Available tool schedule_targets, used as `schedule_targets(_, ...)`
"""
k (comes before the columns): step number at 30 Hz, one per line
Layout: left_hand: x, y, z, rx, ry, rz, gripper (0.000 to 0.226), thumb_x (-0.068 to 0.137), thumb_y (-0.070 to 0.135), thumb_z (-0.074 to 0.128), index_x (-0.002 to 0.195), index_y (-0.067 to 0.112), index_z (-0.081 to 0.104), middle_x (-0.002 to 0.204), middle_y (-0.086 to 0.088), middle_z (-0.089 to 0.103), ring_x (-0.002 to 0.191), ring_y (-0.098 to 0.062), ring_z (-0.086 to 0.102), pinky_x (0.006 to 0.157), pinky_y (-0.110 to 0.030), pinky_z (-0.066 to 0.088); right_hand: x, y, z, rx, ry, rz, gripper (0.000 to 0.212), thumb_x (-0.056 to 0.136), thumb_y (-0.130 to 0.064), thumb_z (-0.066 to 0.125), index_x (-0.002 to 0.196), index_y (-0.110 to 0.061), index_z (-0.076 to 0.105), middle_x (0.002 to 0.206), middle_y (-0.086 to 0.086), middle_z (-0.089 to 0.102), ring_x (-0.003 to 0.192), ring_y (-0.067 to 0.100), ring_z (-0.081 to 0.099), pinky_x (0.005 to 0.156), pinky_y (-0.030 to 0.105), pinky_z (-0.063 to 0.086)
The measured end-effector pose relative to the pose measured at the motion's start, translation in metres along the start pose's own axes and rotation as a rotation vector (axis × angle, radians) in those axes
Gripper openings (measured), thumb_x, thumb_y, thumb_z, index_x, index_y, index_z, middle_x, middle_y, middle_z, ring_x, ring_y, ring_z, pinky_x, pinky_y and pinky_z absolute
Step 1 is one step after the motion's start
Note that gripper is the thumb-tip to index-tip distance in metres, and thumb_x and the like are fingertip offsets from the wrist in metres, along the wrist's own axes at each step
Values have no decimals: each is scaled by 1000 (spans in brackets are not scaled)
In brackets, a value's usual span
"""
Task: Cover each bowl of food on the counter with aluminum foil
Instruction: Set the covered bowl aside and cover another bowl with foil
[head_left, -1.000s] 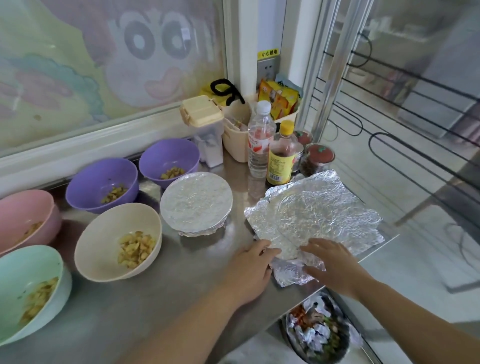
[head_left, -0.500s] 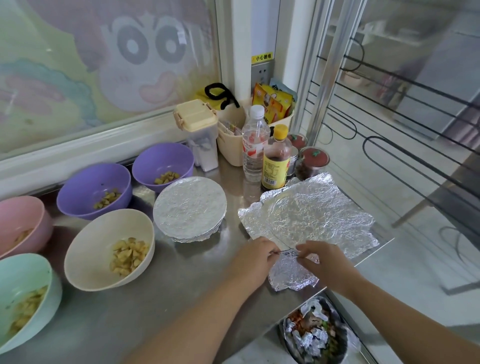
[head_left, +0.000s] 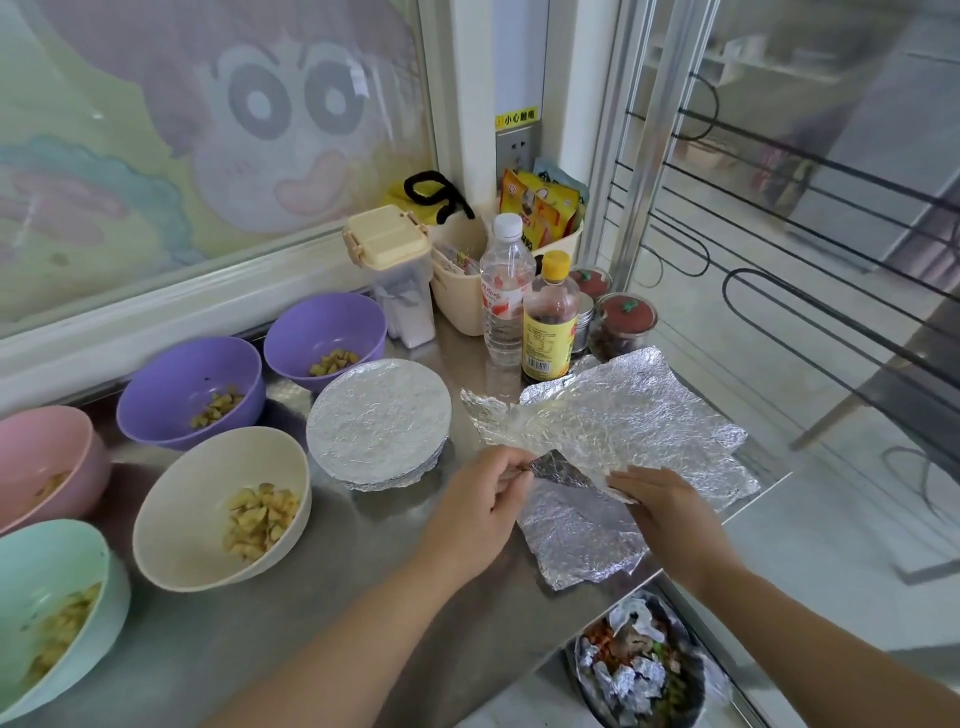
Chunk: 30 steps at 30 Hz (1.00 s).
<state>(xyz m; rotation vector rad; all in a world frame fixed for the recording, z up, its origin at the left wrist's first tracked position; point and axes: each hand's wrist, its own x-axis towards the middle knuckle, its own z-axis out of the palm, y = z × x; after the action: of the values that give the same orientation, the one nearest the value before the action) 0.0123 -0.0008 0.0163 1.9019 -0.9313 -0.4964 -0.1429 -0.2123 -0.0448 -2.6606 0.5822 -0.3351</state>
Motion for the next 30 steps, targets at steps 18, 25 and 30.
schedule_targets(18,-93,-62,-107,913,351,-527,48,94,36,55,140,26,46,144,0,49,126,-27,53,103,-40,42,24,-52,25,187,-153,300,25,106,-25,48,86,-22,63,60,0,62,53,18,59,51,34,47)
schedule_targets(25,-105,-58,-115,955,335,-569,39,95,13,46,128,29,58,127,4,62,109,-26,61,89,-34,47,28,-66,30,185,-178,289,30,107,-21,43,114,-10,70,71,-4,60,65,12,57,55,27,38)
schedule_targets(30,-130,-44,-94,980,300,-500,30,95,22,47,121,28,60,122,7,62,107,-20,61,93,-32,42,28,-67,27,185,-210,266,28,107,-19,41,99,-11,67,68,-2,60,64,17,57,54,26,37)
